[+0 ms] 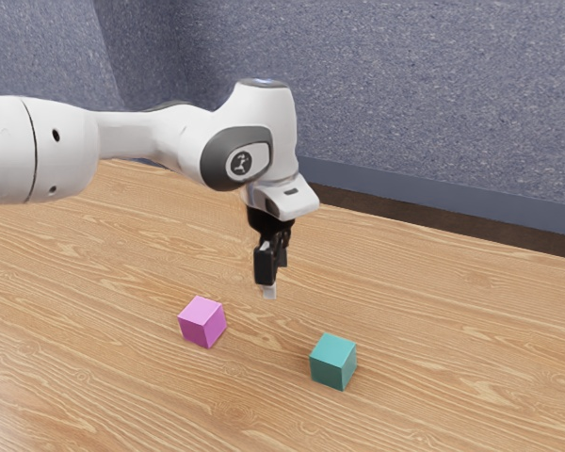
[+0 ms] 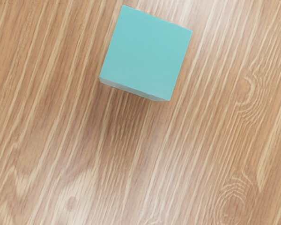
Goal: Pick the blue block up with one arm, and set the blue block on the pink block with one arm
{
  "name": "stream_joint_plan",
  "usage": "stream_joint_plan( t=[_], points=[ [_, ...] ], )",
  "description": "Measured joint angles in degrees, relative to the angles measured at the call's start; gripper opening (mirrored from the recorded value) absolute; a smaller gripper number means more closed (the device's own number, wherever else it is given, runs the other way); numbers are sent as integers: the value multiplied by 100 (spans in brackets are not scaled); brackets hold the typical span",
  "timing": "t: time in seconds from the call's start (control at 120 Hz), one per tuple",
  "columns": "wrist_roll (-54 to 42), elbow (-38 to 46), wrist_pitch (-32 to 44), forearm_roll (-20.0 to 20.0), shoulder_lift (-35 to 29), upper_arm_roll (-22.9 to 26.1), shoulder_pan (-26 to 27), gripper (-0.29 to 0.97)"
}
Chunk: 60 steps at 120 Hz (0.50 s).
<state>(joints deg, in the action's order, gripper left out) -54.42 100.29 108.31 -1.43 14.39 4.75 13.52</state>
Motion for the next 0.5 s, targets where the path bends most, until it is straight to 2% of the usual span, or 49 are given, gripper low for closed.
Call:
stream_joint_plan(
  t=[0.2,0.5],
  points=[
    [-410,-13,534,272,310,34,152,68],
    [-875,-104,980,-207,795,3,371,68]
  ],
)
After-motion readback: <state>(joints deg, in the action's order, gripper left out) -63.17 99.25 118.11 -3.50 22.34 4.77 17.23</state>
